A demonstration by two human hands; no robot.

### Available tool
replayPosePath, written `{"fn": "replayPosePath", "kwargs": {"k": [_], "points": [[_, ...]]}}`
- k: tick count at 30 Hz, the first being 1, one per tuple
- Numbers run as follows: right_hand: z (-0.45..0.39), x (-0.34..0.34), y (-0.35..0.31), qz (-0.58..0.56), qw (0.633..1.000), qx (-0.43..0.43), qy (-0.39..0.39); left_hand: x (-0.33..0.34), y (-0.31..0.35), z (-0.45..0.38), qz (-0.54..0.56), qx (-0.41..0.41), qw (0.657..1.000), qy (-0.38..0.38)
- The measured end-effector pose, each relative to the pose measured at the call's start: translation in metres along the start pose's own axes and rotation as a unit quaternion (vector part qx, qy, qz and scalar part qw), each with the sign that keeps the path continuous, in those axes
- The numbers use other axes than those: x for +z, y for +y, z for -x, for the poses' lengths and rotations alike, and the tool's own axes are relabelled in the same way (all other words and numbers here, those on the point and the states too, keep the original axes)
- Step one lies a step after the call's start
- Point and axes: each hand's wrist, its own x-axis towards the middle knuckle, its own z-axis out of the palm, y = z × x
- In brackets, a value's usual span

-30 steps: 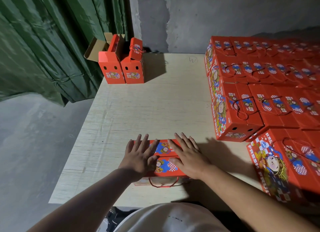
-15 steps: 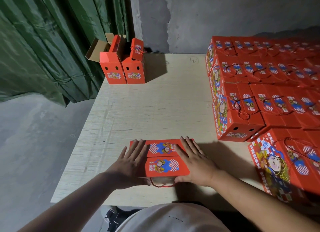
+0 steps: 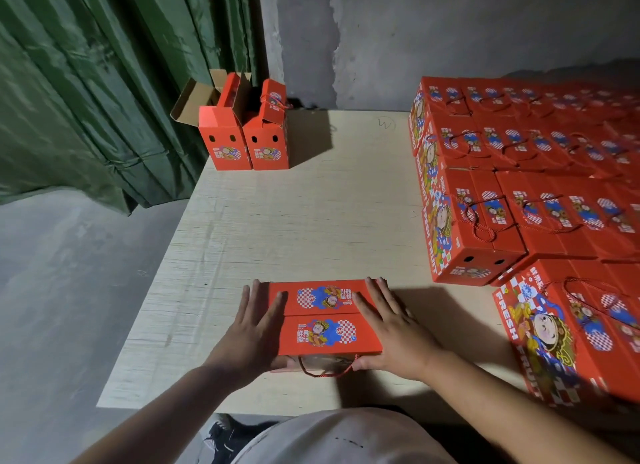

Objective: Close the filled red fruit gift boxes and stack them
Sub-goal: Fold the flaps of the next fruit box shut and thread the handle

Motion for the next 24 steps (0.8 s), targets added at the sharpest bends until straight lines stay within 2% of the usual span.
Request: {"fn": "replayPosePath", "kwargs": {"k": [4,16,21,24], "points": [[0.002,-0.001,-0.002,0.01,1.0,0.0,-0.005,0.002,-0.001,0.006,0.047,-0.022,0.999,0.0],[-0.009,-0.011,-0.006,0.017,0.998,0.033,-0.044,0.006,0.008,0.009,-0.031,-0.043,0.998,0.021],[-0.055,-0.043,-0.009,-0.019,0.989,0.145,-0.029,0.018,0.023,0.01,-0.09,-0.035,0.995,0.015],[-0.09,-0.059,-0.014,-0.036,0.978,0.188,-0.078,0.02,0.023,0.01,-0.09,-0.044,0.995,0.013]]}}
